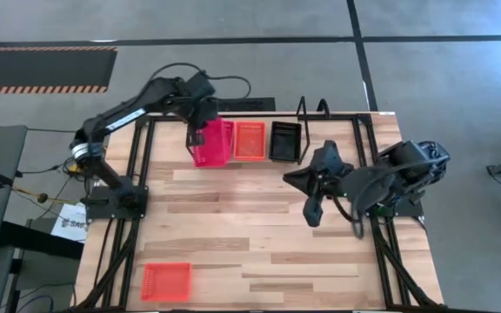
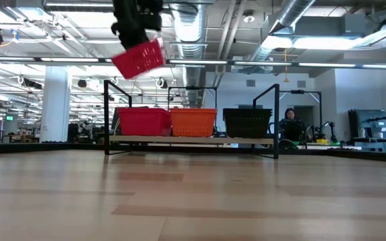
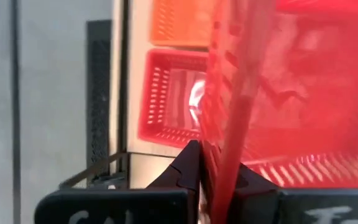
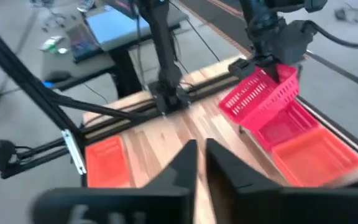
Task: Stack baskets on shelf by color
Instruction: Stack the red bin on top of the red bin on the shelf
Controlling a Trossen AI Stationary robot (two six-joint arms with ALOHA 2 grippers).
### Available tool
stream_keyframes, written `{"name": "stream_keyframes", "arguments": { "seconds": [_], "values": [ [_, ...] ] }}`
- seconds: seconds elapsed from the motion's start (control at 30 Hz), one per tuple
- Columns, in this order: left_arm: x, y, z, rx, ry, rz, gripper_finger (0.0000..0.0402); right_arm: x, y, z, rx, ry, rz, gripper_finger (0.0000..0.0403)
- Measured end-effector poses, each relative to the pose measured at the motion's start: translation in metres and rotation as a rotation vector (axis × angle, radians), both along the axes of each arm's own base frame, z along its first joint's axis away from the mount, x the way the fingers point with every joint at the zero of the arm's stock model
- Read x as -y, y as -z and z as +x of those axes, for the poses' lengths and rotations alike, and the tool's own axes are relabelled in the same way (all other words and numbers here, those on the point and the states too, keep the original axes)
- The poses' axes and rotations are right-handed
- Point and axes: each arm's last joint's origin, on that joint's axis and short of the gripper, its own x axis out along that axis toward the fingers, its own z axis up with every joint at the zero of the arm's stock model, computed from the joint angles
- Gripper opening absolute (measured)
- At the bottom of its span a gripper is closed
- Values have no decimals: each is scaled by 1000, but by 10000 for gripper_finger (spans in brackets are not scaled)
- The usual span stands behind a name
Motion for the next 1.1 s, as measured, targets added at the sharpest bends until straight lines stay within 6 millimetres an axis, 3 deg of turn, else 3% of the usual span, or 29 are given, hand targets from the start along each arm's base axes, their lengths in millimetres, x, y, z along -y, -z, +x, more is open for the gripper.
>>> {"name": "stream_keyframes", "arguments": {
  "seconds": [0.1, 0.33, 0.7, 0.83, 0.93, 1.1],
  "values": [
    [-11, 19, 14, -64, 60, -15, 0, 2, 8, -1, -52, 40, 23, 10],
    [-30, 50, 33, -212, 161, 59, 0, 3, 16, 1, -82, 92, 52, 5],
    [-62, 53, 29, -145, 180, 121, 0, 5, 15, 0, -72, 117, 42, 3],
    [-67, 53, 24, -126, 175, 89, 0, 20, 19, -1, -64, 303, -28, 2],
    [-67, 53, 25, -118, 177, 89, 0, 37, 30, 9, -87, 487, -95, 2],
    [-66, 53, 24, -116, 202, 77, 0, 63, 51, 39, -192, 589, -109, 1]
  ]
}}
